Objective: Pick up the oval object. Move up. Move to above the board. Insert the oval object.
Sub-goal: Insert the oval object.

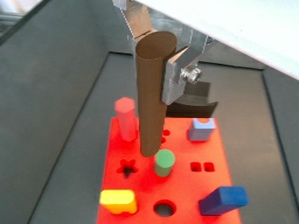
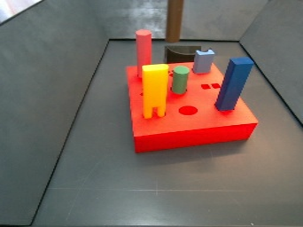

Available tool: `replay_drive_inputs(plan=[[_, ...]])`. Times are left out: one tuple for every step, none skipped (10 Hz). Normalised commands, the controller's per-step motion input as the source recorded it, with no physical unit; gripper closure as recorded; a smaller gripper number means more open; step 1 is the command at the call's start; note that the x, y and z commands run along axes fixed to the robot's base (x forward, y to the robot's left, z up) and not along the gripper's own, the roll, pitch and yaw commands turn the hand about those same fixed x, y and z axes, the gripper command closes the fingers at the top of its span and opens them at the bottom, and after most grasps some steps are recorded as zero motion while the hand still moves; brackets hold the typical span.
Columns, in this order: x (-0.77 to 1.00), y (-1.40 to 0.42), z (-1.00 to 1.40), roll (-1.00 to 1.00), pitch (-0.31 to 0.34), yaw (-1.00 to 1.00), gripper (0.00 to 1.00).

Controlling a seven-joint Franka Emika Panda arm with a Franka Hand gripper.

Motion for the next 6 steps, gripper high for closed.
replay_drive_inputs(plan=[[0.77, 0.07, -0.04, 0.00, -0.004, -0.47, 1.00], [0.75, 0.07, -0.07, 0.00, -0.009, -0.49, 1.00], [0.36, 0.10, -0.21, 0.00, -0.040, -0.84, 1.00], [0.00, 0.00, -0.26, 0.00, -0.036, -1.00, 1.00], [0.00, 0.00, -0.26, 0.00, -0.036, -1.00, 1.00], [0.00, 0.00, -0.27, 0.00, -0.036, -1.00, 1.00]])
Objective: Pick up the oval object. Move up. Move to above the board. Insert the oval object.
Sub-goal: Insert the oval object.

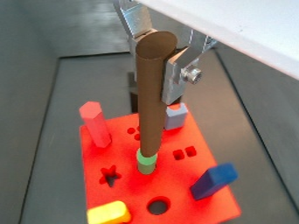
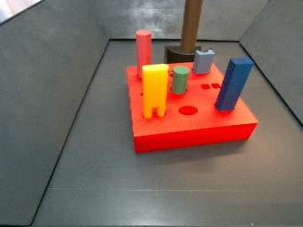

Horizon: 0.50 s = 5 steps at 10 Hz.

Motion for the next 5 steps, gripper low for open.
replay_drive_inputs(plan=[[0.00, 0.00, -0.26, 0.00, -0.036, -1.00, 1.00], [0.00, 0.00, -0.25, 0.00, -0.023, -1.00, 1.00], [0.00, 0.00, -0.22, 0.00, 0.000, -1.00, 1.00], [0.00, -0.03, -0.27, 0.01, 0.000, -1.00, 1.00], [0.39, -0.33, -0.30, 0.07, 0.000, -0.54, 1.00]])
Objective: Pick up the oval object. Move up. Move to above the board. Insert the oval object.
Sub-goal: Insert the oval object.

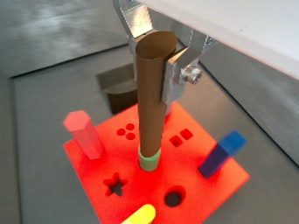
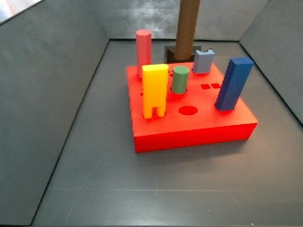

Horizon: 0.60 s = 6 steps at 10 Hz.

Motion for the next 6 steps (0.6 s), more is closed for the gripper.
replay_drive_inputs(plan=[[0.41, -0.45, -0.39, 0.15, 0.050, -0.37, 1.00], [0.45, -0.51, -0.35, 0.14, 0.041, -0.31, 1.00], [0.47, -0.51, -0.36, 0.14, 0.010, -0.32, 1.00], [0.41, -0.50, -0.40, 0.16, 0.000, -0.40, 1.00], [0.00, -0.34, -0.38, 0.13, 0.007, -0.79, 1.00], [-0.08, -0.18, -0.28, 0.15, 0.089, -0.88, 1.00]])
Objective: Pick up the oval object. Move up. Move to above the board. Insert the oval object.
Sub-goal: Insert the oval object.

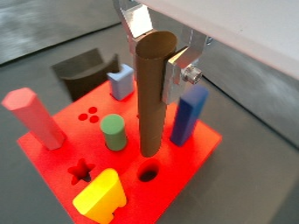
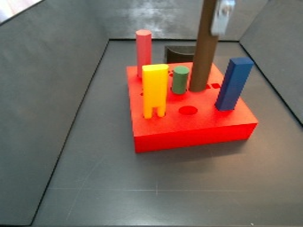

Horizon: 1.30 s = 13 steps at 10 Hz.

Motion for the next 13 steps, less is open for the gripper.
replay_drive_inputs(plan=[[-0.04, -0.27, -0.25, 0.13, 0.076, -0.82, 1.00], [0.00, -0.46, -0.25, 0.08, 0.036, -0.71, 1.00], [0.00, -0.31, -0.15, 0.05, -0.020, -0.23, 1.00], [0.00, -0.27, -0.19, 0.02, -0.051, -0.21, 1.00], [0.00, 0.00, -0.12, 0.04, 0.000, -0.25, 1.00], [-0.05, 0.10, -0.17, 0.09, 0.010, -0.14, 1.00], [-0.15, 0.18, -0.30, 0.11, 0.003, -0.17, 1.00], [-0.15, 0.08, -0.23, 0.07, 0.021, -0.21, 1.00], [-0.15, 0.00, -0.19, 0.02, 0.000, -0.18, 1.00], [-0.07, -0.09, -0.24, 0.00, -0.067, 0.03, 1.00], [0.07, -0.12, -0.22, 0.00, -0.034, 0.03, 1.00], [0.27, 0.00, -0.19, -0.02, -0.041, -0.05, 1.00], [0.26, 0.07, -0.22, 0.00, 0.000, -0.13, 1.00]])
